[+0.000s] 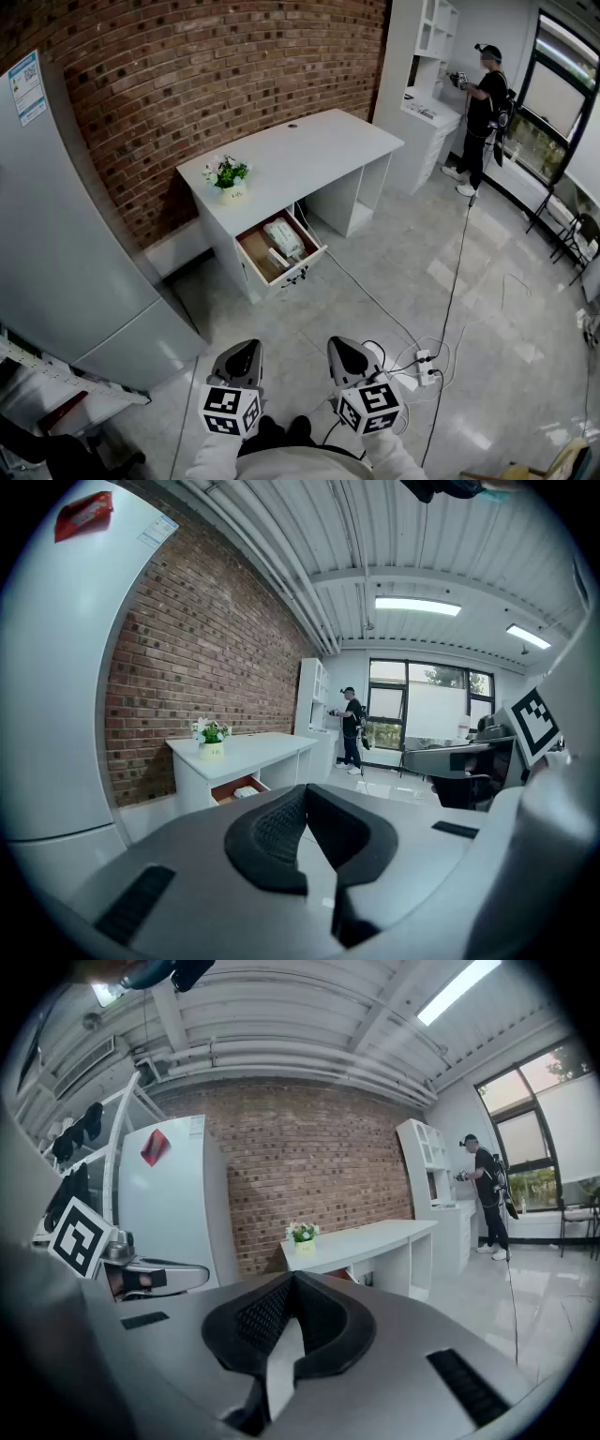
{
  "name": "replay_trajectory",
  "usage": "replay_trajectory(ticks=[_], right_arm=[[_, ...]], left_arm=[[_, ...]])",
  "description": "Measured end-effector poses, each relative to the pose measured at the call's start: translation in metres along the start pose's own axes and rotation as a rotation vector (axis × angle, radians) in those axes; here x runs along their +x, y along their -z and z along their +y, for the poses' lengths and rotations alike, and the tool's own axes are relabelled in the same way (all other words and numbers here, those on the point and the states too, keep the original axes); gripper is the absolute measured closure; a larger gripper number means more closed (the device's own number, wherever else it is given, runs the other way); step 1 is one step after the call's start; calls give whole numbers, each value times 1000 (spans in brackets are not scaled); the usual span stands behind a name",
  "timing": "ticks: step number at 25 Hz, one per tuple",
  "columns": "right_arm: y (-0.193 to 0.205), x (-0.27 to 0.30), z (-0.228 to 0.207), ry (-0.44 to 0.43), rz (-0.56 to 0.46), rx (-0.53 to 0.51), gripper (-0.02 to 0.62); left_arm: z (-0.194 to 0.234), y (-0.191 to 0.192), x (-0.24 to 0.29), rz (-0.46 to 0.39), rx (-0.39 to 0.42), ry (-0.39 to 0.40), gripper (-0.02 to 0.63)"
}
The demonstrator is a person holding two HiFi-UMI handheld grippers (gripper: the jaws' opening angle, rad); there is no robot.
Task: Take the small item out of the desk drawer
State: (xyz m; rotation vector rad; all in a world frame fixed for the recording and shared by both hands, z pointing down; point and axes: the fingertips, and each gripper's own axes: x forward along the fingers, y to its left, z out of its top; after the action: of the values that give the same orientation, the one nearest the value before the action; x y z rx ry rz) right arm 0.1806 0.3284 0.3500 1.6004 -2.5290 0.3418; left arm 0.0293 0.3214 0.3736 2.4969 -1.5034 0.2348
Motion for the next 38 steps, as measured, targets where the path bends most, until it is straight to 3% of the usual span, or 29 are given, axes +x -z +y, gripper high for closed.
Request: replay_trajectory(ticks=[23, 38], right_arm=[[1, 9, -11, -57, -10, 7, 563], [12, 45, -6, -114, 62, 28, 449]], left_arm=[[-9, 4, 8, 15, 16, -42, 588], [15, 6, 31, 35, 2, -47, 588]])
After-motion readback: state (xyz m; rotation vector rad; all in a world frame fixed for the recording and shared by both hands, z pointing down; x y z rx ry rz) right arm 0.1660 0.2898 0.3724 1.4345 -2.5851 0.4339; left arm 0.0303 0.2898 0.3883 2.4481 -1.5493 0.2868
